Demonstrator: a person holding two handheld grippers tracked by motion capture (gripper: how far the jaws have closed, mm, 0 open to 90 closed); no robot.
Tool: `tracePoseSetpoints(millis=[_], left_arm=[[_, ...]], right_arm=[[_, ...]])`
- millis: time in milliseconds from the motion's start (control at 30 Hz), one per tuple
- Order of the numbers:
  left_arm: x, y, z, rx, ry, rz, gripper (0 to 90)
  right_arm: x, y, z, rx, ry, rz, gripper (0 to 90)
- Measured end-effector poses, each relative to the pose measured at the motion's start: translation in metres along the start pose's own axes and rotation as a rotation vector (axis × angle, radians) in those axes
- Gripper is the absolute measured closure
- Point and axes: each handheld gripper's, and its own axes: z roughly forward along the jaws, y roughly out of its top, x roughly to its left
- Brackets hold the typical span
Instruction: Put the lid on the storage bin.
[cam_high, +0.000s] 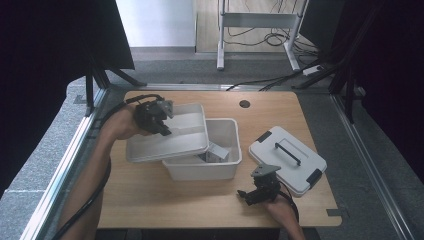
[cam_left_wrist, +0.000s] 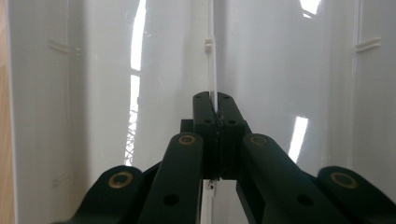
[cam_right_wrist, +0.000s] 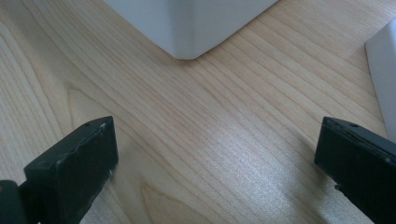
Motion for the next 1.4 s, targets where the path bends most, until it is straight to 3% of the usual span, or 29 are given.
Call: tracePoseSetpoints(millis=[500,667,800,1000,1133,1167,1400], left_arm=[[-0.003,0.069,0.043,0.001,-0.020,0.087,89.0],[-0.004,0.082,0.060,0.035,-0.020,0.110,89.0],[-0.004,0.081,0.073,0.059,-0.034,0.103,89.0],[-0.001,0.074,0.083,0.028,-0.059,0.066,88.9],[-0.001,0.071,0.082,0.008,-0.055,0.044,86.3],[0.000,0.070,0.082,-0.005,-0.055,0.007,79.6],[0.002,0.055,0.064,-0.108,0.012,-0.128,46.0]], right_arm=[[0.000,0.000,0.000,0.001,-0.001,0.000,0.0],[0.000,0.000,0.000,0.001,0.001,0.002,0.0],[0.000,0.000,0.000,0.000,-0.001,-0.003,0.0],[0.000,0.000,0.000,0.000,0.001,0.000,0.0],[0.000,0.000,0.000,0.001,0.001,-0.001,0.0],[0.000,0.000,0.000,0.001,0.001,-0.001,0.0],[0.000,0.000,0.000,0.001,0.003,-0.002,0.0]])
